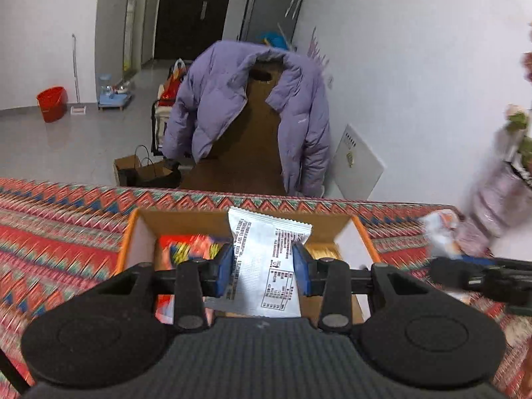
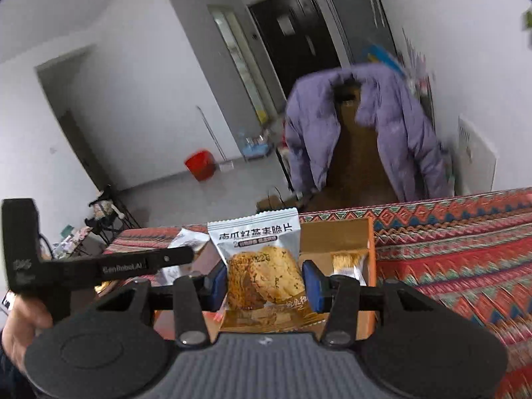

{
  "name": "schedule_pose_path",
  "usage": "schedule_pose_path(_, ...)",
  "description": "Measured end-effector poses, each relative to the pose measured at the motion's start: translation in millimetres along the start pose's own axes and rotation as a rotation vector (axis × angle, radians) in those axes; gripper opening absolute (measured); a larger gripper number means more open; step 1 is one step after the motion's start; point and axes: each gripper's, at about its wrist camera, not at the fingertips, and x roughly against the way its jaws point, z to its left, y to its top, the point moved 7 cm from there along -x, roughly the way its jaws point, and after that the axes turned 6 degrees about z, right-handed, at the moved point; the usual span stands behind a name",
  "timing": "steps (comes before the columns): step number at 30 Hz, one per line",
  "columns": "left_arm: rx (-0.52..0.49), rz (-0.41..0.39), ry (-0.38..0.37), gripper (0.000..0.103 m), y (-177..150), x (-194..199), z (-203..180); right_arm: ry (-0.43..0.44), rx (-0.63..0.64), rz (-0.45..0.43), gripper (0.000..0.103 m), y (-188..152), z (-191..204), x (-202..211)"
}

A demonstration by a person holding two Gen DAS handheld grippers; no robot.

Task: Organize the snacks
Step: 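Carry both packets into the box and open both grippers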

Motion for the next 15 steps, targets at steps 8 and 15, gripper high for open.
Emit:
schedule_pose_path(8,0.053,0.134,0.031,0.039,15,-131,28,-0.144,-0.094,0.177,0.046,5,-42,-174)
schedule_pose_path(15,0.077,0.155,-0.010,0.069,-2,-161,43,-0.173,-0.055,0.184,0.061,-14,-34,-204)
